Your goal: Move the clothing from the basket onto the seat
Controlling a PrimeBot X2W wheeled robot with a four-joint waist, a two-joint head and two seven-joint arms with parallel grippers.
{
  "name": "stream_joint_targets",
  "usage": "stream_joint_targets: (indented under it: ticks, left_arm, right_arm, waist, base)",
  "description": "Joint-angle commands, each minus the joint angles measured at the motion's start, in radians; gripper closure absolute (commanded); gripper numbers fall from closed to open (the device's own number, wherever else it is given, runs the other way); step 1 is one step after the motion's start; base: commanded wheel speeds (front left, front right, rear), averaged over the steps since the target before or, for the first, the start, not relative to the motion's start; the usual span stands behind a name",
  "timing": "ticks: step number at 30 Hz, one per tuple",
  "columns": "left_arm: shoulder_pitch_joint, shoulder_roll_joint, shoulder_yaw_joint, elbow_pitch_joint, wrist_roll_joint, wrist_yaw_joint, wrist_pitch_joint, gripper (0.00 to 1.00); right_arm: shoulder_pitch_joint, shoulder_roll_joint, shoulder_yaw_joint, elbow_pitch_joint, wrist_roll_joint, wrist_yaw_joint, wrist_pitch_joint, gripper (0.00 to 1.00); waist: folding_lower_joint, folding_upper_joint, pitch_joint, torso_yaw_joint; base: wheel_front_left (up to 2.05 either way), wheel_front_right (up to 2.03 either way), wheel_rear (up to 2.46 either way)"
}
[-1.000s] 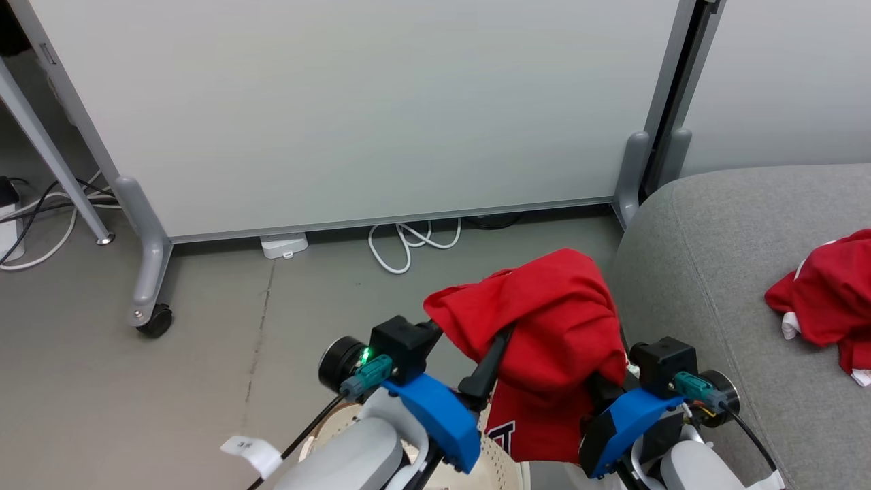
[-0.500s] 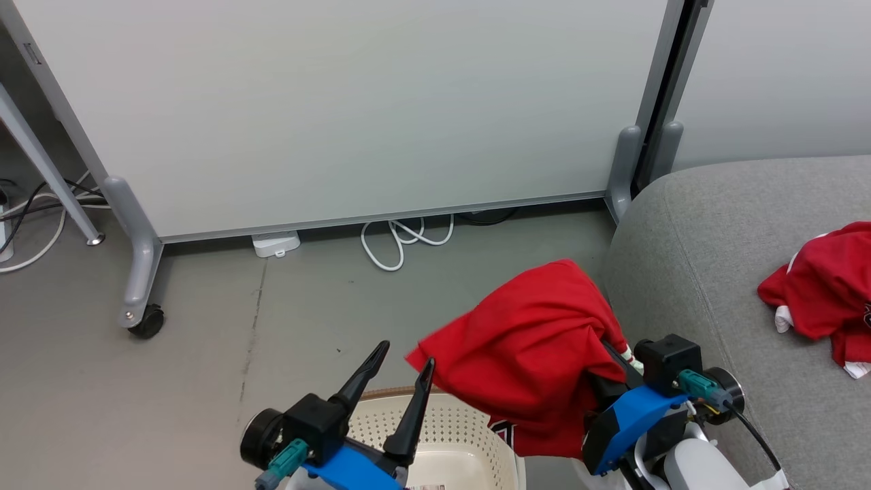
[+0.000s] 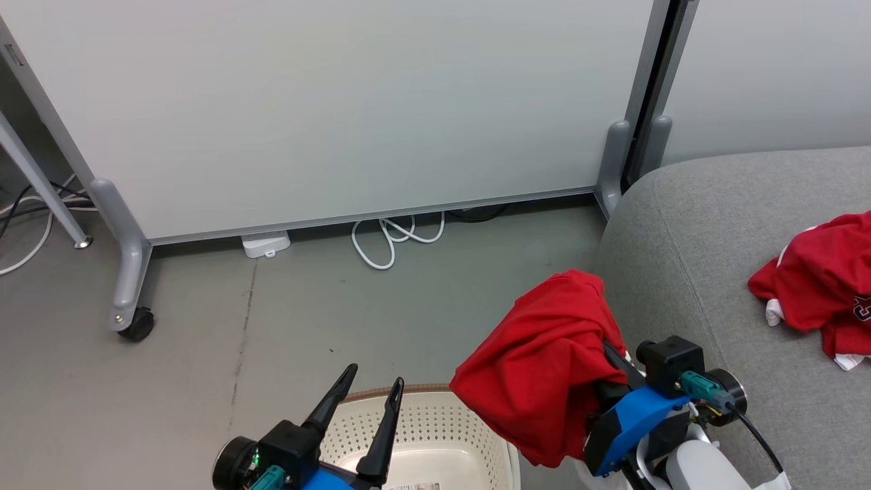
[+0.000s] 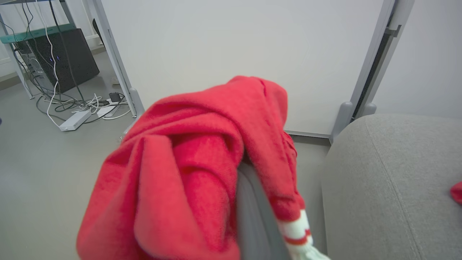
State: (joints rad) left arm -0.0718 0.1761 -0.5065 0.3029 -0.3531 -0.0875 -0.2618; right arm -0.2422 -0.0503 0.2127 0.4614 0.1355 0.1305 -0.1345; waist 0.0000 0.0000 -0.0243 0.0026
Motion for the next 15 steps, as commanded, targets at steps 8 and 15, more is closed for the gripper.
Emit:
stream_joint_targets:
  ticks: [8,15]
  left_arm:
    - [0.015,-0.033,0.038,0.015,0.049,-0.025,-0.005,0.00]
    - [0.015,-0.048,0.057,0.015,0.067,-0.036,-0.005,0.00]
  right_arm:
    - [0.010,0.000,-0.008,-0.014,-0.002,0.001,0.002,1.00]
    - [0.002,0.000,-0.003,-0.017,0.002,0.001,0.002,1.00]
  waist:
    - [0.0000,0.0000,0.004,-0.023]
    - [0.0000,0.0000,0.016,-0.097]
  base:
    - [0.00,0.00,0.00]
    - [0.00,0.00,0.00]
